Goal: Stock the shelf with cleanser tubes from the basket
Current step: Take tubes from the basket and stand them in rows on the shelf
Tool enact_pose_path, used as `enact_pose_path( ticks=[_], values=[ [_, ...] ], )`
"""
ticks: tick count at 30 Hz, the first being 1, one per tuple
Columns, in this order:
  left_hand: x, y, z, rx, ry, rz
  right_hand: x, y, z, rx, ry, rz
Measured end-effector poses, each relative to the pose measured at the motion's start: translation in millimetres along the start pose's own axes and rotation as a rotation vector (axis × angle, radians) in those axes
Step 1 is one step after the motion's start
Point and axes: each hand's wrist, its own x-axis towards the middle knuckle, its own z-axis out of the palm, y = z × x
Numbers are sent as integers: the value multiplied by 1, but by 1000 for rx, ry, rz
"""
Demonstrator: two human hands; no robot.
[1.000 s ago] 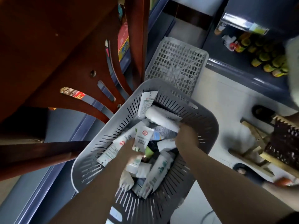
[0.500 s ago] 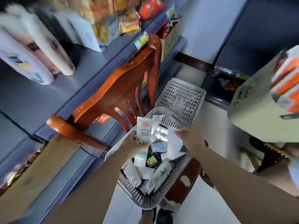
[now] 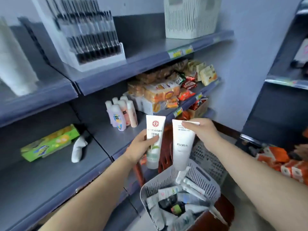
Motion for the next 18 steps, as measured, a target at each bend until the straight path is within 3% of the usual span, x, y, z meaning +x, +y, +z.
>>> enact_pose_path(
  ticks=[9,18],
  values=[
    [-74,133,-73,88,253,333,-10,-159,65,254,-88,-216],
    [-132,205,-154,114,524,532,-23,-267,140,294,-303,-396]
  ],
)
